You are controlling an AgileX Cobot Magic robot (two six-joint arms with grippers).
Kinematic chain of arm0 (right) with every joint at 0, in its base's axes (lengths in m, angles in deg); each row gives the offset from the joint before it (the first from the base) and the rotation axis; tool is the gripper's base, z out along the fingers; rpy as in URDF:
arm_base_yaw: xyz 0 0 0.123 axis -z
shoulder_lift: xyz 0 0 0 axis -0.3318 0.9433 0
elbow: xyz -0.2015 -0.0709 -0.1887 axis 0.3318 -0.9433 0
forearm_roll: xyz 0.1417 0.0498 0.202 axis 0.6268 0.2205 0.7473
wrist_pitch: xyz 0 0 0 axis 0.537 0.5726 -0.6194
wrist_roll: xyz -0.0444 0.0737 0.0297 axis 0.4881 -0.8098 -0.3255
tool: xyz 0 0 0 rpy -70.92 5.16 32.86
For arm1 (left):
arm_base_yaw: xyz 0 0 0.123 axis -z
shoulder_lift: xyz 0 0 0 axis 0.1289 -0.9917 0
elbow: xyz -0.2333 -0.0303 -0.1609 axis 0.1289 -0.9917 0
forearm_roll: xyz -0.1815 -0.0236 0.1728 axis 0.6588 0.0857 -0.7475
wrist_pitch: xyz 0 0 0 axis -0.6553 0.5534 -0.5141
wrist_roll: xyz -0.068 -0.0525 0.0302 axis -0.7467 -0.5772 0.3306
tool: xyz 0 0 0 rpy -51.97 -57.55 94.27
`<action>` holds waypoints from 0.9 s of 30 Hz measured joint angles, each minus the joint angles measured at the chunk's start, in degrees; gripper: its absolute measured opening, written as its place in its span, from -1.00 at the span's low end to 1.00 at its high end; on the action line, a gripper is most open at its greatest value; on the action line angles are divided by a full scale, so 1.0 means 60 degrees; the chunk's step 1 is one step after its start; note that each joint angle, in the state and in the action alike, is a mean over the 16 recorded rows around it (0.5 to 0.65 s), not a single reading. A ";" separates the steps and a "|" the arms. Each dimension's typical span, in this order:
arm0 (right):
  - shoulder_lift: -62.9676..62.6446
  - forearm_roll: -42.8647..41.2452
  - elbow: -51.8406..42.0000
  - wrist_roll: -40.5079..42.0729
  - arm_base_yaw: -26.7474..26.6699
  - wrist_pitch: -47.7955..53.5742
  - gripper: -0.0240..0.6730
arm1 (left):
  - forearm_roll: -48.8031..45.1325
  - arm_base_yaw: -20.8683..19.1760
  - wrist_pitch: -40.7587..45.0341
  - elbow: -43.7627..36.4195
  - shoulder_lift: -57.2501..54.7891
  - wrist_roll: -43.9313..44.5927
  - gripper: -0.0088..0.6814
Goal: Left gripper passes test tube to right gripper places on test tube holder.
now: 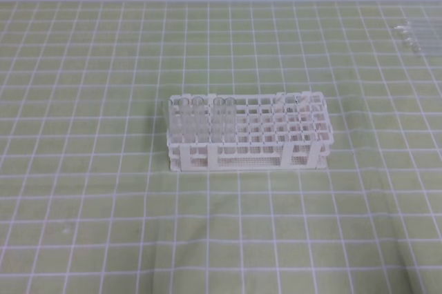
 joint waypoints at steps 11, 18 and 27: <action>-0.0106 0.0000 0.0000 0.0000 0.0000 0.0004 -0.98 | 0.0274 -0.0003 0.0559 0.0050 -0.0147 0.0342 -0.98; -0.0422 0.0000 0.0000 0.0000 0.0000 0.0034 -0.98 | 0.0282 -0.0005 0.0579 0.0062 -0.0184 0.0342 -0.98; -0.0742 0.0000 0.0000 0.0000 0.0000 0.0081 -0.98 | 0.0285 -0.0005 0.0577 0.0062 -0.0184 0.0342 -0.98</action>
